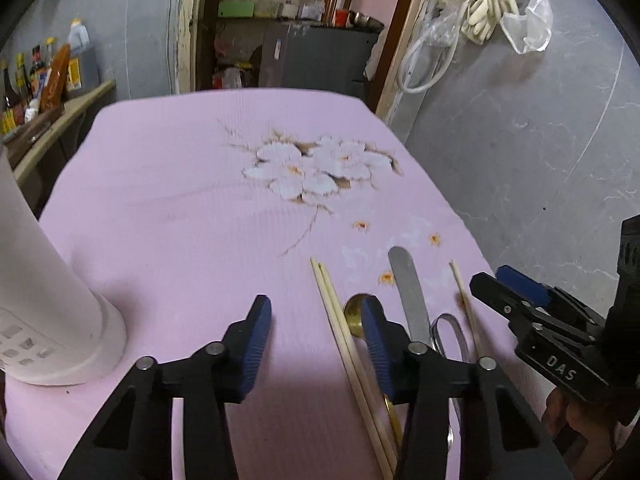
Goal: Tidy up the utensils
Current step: 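Move both tools back over the remaining utensils, then grasp a chopstick with the left tool while the right tool grasps another chopstick, then carry both chopsticks over the white caddy and open both tools to drop them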
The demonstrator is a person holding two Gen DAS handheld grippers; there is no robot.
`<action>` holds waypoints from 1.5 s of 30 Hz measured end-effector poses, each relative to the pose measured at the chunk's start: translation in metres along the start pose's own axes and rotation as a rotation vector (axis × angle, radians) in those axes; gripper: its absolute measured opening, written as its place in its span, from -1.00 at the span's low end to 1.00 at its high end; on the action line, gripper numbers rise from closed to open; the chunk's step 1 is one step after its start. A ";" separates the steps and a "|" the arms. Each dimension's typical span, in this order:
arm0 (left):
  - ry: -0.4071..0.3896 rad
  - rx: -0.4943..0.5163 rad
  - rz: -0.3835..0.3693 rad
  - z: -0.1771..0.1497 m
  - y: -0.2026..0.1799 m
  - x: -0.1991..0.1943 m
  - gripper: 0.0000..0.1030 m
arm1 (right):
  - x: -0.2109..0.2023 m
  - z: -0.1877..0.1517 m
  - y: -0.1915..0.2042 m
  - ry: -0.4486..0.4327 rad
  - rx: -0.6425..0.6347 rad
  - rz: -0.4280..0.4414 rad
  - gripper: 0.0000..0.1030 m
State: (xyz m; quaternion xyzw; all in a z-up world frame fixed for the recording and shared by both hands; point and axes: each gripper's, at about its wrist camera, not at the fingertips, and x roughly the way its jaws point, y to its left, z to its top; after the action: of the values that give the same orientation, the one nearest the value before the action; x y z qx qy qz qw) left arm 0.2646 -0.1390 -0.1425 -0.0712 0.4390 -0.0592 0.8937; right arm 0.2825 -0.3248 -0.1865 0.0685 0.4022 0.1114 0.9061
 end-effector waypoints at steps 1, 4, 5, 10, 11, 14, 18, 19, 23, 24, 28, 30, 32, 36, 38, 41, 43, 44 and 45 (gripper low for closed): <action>0.020 -0.004 -0.011 0.000 0.001 0.004 -0.29 | 0.002 -0.001 0.002 0.005 -0.004 -0.001 -0.34; 0.067 -0.008 -0.028 -0.001 0.001 0.012 -0.49 | 0.002 0.000 0.001 0.009 -0.011 0.002 -0.44; 0.080 -0.009 -0.031 0.000 0.001 0.015 -0.56 | 0.003 0.001 0.000 0.013 -0.013 0.000 -0.50; 0.112 -0.025 -0.063 0.000 0.002 0.020 -0.67 | 0.003 0.006 -0.002 0.026 -0.023 0.001 -0.66; 0.116 -0.028 -0.069 0.001 0.002 0.022 -0.69 | 0.004 0.006 -0.002 0.031 -0.029 0.006 -0.70; 0.132 -0.046 -0.099 0.004 0.003 0.026 -0.71 | 0.006 0.005 0.002 0.047 -0.046 0.018 -0.74; 0.151 -0.049 -0.115 0.005 -0.001 0.031 -0.78 | 0.011 0.005 0.001 0.072 -0.038 0.026 -0.77; 0.155 -0.049 -0.119 0.005 -0.002 0.032 -0.83 | 0.013 0.007 0.001 0.090 -0.033 0.030 -0.77; 0.162 -0.072 -0.124 0.006 0.000 0.032 -0.84 | 0.022 0.014 0.004 0.137 -0.035 0.027 -0.77; 0.162 -0.079 -0.125 0.006 0.001 0.031 -0.84 | 0.024 0.016 0.005 0.148 -0.033 0.027 -0.77; 0.150 -0.090 -0.124 0.005 0.002 0.025 -0.85 | 0.031 0.022 0.001 0.183 0.022 0.048 -0.90; 0.138 -0.096 -0.128 0.005 0.004 0.019 -0.85 | 0.030 0.021 -0.005 0.174 0.082 0.085 -0.92; 0.126 -0.102 -0.133 0.006 0.006 0.013 -0.86 | 0.028 0.020 -0.010 0.161 0.122 0.114 -0.92; 0.101 -0.101 -0.139 0.007 0.009 -0.001 -0.85 | 0.014 0.018 -0.015 0.121 0.180 0.156 -0.92; 0.089 -0.097 -0.142 0.009 0.010 -0.008 -0.85 | 0.004 0.019 -0.015 0.091 0.184 0.164 -0.92; 0.073 -0.088 -0.149 0.010 0.012 -0.021 -0.85 | -0.013 0.023 -0.015 0.045 0.193 0.180 -0.92; 0.063 -0.081 -0.154 0.012 0.013 -0.030 -0.85 | -0.026 0.026 -0.012 0.014 0.195 0.186 -0.92; 0.059 -0.078 -0.156 0.012 0.013 -0.033 -0.85 | -0.033 0.027 -0.010 -0.004 0.195 0.188 -0.92; 0.054 -0.075 -0.158 0.013 0.014 -0.037 -0.85 | -0.039 0.029 -0.008 -0.018 0.194 0.191 -0.92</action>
State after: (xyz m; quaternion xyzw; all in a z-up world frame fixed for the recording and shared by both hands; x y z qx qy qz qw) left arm 0.2528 -0.1185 -0.1082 -0.1373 0.4579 -0.1151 0.8708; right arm 0.2800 -0.3439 -0.1406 0.1948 0.3945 0.1571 0.8842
